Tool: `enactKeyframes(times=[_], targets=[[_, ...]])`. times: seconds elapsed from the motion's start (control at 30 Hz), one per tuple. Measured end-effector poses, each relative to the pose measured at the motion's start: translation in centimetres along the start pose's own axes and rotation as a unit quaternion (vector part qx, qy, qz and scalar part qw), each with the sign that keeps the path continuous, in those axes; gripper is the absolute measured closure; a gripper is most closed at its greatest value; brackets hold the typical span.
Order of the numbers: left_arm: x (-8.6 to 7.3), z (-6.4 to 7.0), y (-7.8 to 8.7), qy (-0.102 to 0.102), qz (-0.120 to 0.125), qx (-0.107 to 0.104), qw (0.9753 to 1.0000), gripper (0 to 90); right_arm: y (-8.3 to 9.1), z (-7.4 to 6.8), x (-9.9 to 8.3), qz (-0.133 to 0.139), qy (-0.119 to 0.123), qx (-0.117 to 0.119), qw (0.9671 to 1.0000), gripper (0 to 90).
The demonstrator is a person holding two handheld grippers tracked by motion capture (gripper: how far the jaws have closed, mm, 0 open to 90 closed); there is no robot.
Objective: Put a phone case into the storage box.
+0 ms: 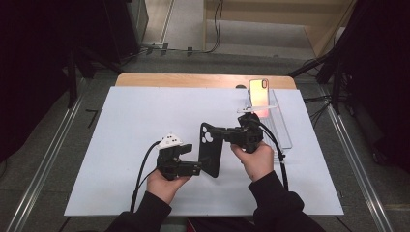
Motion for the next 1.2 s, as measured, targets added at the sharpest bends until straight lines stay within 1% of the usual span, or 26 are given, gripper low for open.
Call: enactKeyframes(times=[0.07,0.13,0.2,0.23,0.3,0.33,0.37,0.43,0.5,0.53,0.57,0.63,0.67,0.73,0.77,0.8,0.9,0.97,1.07,1.13,1.2], targets=[[0.1,-0.1,0.1,0.0,-0.005,-0.007,1.0,13.3,0.1,-0.1,0.0,0.0,0.002,0.003,1.0,77.5],[0.1,-0.4,0.2,0.002,-0.014,-0.008,0.9999,13.3,0.2,-0.1,0.0,0.001,0.009,0.003,1.0,77.5],[0.2,-0.7,0.4,0.005,-0.022,-0.013,0.9997,13.3,0.3,-0.1,0.0,0.004,0.028,-0.003,0.9996,77.5],[0.2,-0.8,0.4,0.007,-0.025,-0.012,0.9996,13.3,0.4,-0.1,0.0,0.006,0.038,-0.008,0.9992,77.5],[0.3,-1.0,0.6,0.003,-0.032,-0.015,0.9994,13.6,0.6,-0.2,0.0,0.007,0.057,-0.015,0.9982,77.5],[0.3,-1.1,0.8,-0.003,-0.035,-0.008,0.9994,14.9,0.6,-0.2,0.0,0.007,0.063,-0.015,0.9979,77.5],[0.4,-1.2,0.9,-0.01,-0.038,-0.007,0.9992,16.4,0.7,-0.2,-0.1,0.007,0.065,-0.013,0.9978,77.5],[0.6,-1.2,1.2,-0.012,-0.041,-0.008,0.9991,20.4,0.7,-0.2,-0.1,0.005,0.066,-0.01,0.9977,77.5],[0.8,-1.2,1.5,-0.013,-0.044,-0.01,0.9989,21.5,0.7,-0.3,-0.1,0.006,0.072,-0.011,0.9973,77.5],[0.9,-1.2,1.6,-0.016,-0.046,-0.013,0.9987,24.4,0.8,-0.4,-0.1,0.007,0.075,-0.009,0.9971,77.5],[0.8,-1.2,1.7,-0.013,-0.051,-0.016,0.9985,25.4,0.8,-0.4,-0.2,0.005,0.076,-0.007,0.9971,77.5],[0.6,-1.0,1.9,-0.014,-0.064,-0.029,0.9974,31.1,0.9,-0.6,-0.2,0.006,0.079,0.001,0.9968,77.5],[0.5,-1.0,2.1,-0.014,-0.069,-0.031,0.997,31.7,0.9,-0.7,-0.2,0.006,0.083,0.003,0.9965,77.5],[0.5,-0.9,2.3,-0.016,-0.074,-0.045,0.9962,33.6,1.0,-0.8,-0.2,0.005,0.093,0.009,0.9956,77.4],[0.6,-0.9,2.4,-0.02,-0.074,-0.045,0.996,33.6,1.0,-0.8,-0.2,0.002,0.094,0.014,0.9955,77.4],[0.6,-0.9,2.5,-0.027,-0.074,-0.051,0.9956,33.6,1.0,-0.8,-0.2,-0.001,0.093,0.02,0.9954,77.4],[0.8,-0.8,2.7,-0.041,-0.085,-0.064,0.9935,33.2,1.2,-0.8,-0.2,-0.008,0.102,0.04,0.994,77.4],[0.7,-0.9,2.8,-0.042,-0.089,-0.07,0.9927,33.1,1.3,-1.0,-0.3,-0.015,0.111,0.051,0.9924,77.4],[0.8,-1.1,2.8,-0.047,-0.092,-0.075,0.9918,31.6,1.5,-1.5,-0.4,-0.02,0.139,0.066,0.988,77.4],[1.0,-0.9,3.0,-0.05,-0.086,-0.081,0.9917,31.6,1.5,-1.8,-0.4,-0.026,0.15,0.074,0.9855,77.5],[1.4,-0.8,3.2,-0.062,-0.08,-0.085,0.9912,31.5,1.6,-2.1,-0.4,-0.031,0.155,0.085,0.9837,77.4]])
Point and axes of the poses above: each handheld gripper's, and its own axes: y roughly backward along the jaws, x roughly out of its top, z roughly to its right, the point moved 9 cm from there along -y, roughly forward along the jaws, and after that the axes turned 4 degrees about -y, right-handed, at the moved point
